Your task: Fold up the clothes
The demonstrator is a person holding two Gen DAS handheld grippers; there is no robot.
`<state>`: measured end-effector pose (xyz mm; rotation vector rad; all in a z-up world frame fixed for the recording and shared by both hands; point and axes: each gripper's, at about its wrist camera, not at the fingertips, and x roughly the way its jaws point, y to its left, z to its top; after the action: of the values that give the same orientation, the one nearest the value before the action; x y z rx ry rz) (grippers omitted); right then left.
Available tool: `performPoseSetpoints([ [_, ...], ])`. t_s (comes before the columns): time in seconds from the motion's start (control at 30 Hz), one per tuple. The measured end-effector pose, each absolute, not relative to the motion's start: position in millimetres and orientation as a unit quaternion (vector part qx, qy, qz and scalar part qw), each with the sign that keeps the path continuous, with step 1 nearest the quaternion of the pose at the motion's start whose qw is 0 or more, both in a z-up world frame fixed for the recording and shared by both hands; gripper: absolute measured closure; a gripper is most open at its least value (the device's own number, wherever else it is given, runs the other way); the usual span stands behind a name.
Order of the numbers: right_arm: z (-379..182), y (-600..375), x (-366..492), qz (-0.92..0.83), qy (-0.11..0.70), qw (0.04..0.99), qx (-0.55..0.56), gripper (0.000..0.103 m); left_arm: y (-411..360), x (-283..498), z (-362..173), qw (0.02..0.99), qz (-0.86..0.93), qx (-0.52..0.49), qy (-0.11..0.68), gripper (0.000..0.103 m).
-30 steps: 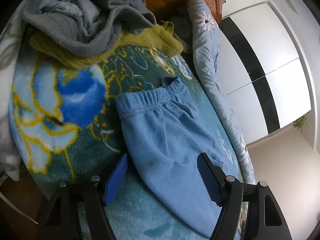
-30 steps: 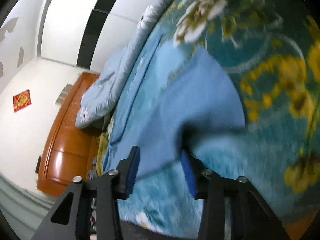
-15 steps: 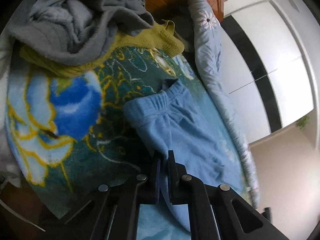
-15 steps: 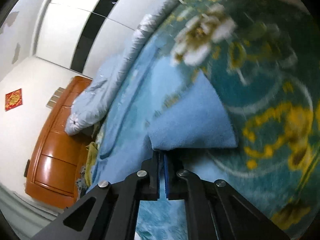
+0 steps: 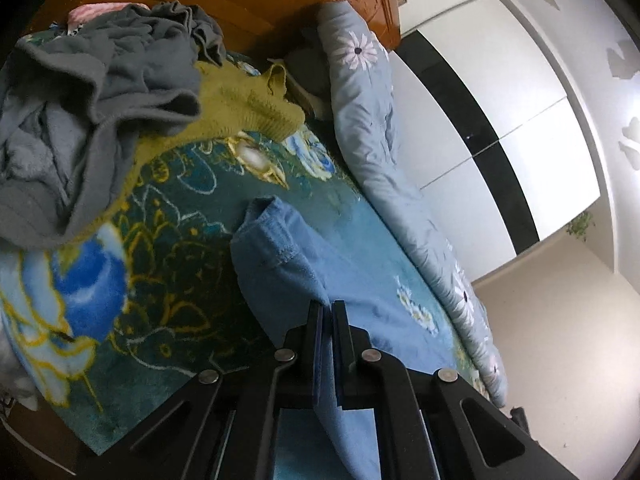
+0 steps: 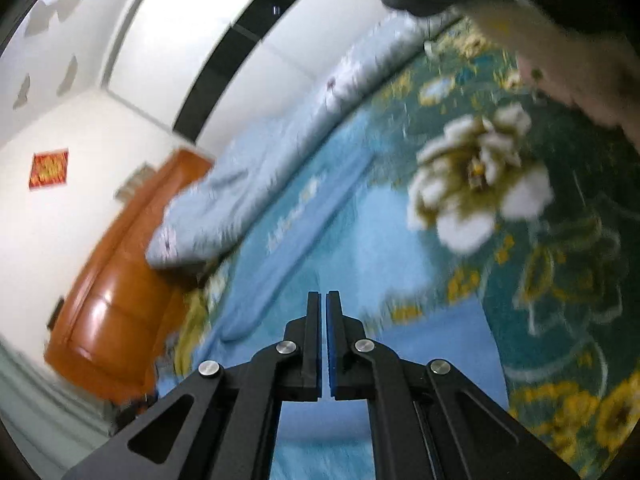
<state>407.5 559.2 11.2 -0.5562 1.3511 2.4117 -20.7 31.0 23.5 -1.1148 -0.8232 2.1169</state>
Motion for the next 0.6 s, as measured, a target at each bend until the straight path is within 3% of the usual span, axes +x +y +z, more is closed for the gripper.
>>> performPoseSetpoints([
  [0.17, -13.7, 532.3, 422.4, 0.82, 0.474, 0.156, -0.279, 0.098, 25.1, -14.4, 6.6, 0.294, 0.791, -0.427, -0.325, 0.098],
  [0.2, -19.2, 529.4, 425.3, 0.814, 0.482, 0.153, -0.288, 0.095, 25.1, -14.1, 4.2, 0.294, 0.789, -0.429, -0.327, 0.098],
  [0.3, -35.1, 526.6, 431.3, 0.802, 0.491, 0.167, -0.296, 0.067, 26.0, -13.1, -0.6, 0.293, 0.785, -0.436, -0.329, 0.098],
  [0.5, -40.7, 535.6, 416.8, 0.809, 0.499, 0.176, -0.256, 0.064, 26.3, -7.6, 2.7, 0.292, 0.786, -0.438, -0.325, 0.098],
  [0.57, -39.7, 538.3, 412.6, 0.807, 0.515, 0.16, -0.242, 0.079, 23.9, -6.6, 3.1, 0.286, 0.786, -0.44, -0.326, 0.098],
  [0.6, -39.3, 539.6, 410.5, 0.805, 0.523, 0.152, -0.234, 0.099, 22.0, -6.7, 5.1, 0.284, 0.788, -0.438, -0.327, 0.098],
])
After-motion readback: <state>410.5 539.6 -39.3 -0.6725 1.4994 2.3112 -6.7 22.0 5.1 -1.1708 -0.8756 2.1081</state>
